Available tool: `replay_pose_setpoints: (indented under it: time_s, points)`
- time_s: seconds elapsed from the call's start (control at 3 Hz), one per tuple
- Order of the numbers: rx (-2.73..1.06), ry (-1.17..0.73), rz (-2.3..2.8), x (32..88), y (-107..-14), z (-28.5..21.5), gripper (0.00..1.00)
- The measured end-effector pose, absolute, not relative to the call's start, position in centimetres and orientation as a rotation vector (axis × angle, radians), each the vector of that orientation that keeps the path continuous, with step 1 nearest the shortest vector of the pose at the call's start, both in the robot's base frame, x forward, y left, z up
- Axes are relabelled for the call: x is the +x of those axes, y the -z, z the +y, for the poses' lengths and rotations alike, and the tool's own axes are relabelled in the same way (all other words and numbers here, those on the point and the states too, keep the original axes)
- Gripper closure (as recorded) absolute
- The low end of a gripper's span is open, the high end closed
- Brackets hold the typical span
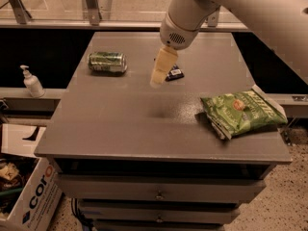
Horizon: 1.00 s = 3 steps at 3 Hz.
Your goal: Place green can upright
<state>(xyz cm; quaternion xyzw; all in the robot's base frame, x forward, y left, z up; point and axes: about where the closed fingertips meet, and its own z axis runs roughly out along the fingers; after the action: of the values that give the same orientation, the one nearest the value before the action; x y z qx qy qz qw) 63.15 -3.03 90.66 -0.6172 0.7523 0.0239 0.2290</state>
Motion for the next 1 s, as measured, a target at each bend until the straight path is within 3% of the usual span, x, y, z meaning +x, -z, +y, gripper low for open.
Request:
replay_pose_setpoints:
  time_s: [1.0]
  points:
    - [-1.682, -0.027, 2.058, 68.3, -89.7, 3.0, 0.0]
